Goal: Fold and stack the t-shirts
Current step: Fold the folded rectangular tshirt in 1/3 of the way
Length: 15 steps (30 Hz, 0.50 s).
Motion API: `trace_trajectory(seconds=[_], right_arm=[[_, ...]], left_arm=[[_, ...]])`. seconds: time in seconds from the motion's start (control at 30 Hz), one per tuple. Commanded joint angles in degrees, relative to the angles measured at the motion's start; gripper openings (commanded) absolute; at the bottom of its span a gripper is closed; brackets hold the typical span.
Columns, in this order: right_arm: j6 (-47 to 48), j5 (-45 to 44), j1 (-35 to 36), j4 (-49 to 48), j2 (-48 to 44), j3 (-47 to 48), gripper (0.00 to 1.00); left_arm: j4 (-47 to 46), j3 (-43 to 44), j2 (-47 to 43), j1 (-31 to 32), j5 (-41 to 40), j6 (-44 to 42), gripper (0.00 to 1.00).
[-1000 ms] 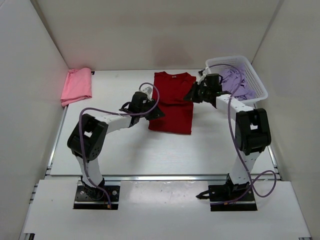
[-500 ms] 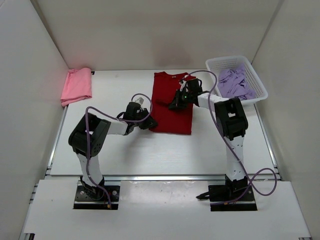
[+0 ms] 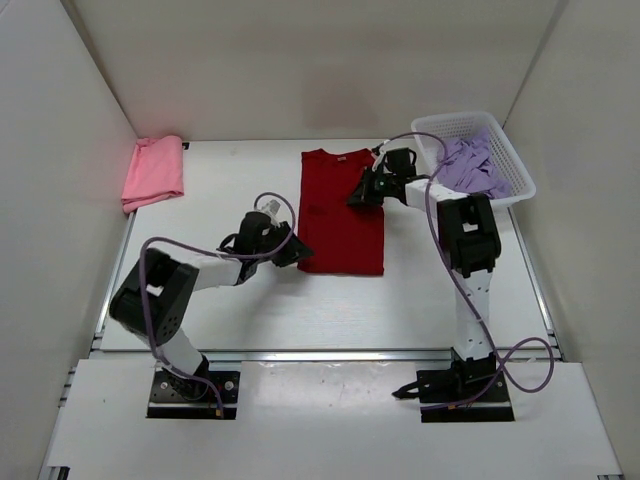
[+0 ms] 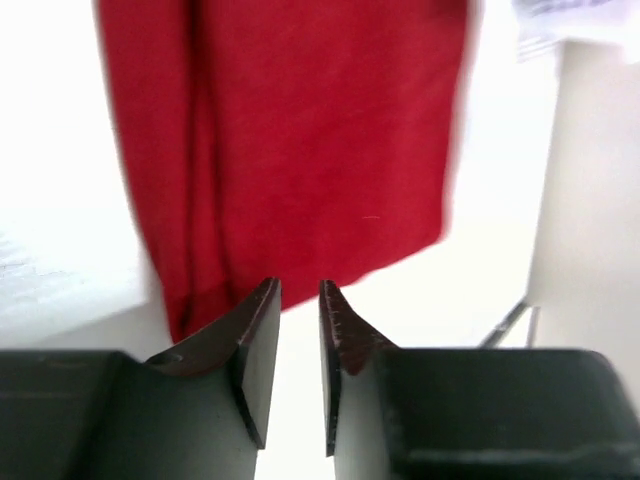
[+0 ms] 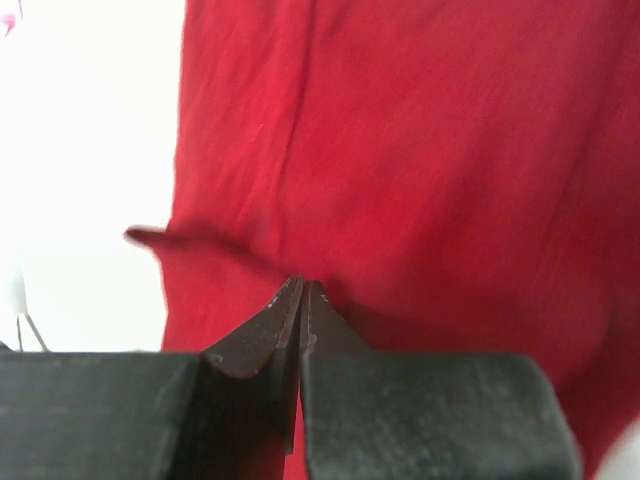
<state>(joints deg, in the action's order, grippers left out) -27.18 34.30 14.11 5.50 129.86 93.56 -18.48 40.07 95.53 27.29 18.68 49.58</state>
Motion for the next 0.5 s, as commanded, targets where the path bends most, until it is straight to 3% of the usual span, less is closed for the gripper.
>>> trace_trajectory(seconds=[0.0,0.23,0.33,0.4,0.47], right_arm=[[0.6,-1.0,-0.6,-1.9,-13.5,-5.1,0.0],[-7.0,-1.1,-1.6,-18.8,-34.0,-38.5,0.02],[-6.4,-1.8,-0.8,-20.2,-37.0,-46.8,0.01],[-6.5,-1.2,-0.9,-20.7,-37.5,-52.2,0.0],[-6.5,-0.9,-1.0,-23.2,-37.9,-55.6,0.0]], left_arm=[[0.9,-1.4,-8.6,-2.0,0.6,0.5,0.36],[6.4,-5.1,-11.8,-3.6,-1.5,-4.1,0.52],[5.1,-6.5,-10.8,-3.5,-0.7,-4.1,0.67],[5.3,-5.8,-8.8,-3.4,-0.8,-4.7,0.71],[4.3,-4.8,-7.3,-3.3,0.5,-4.6,0.68]])
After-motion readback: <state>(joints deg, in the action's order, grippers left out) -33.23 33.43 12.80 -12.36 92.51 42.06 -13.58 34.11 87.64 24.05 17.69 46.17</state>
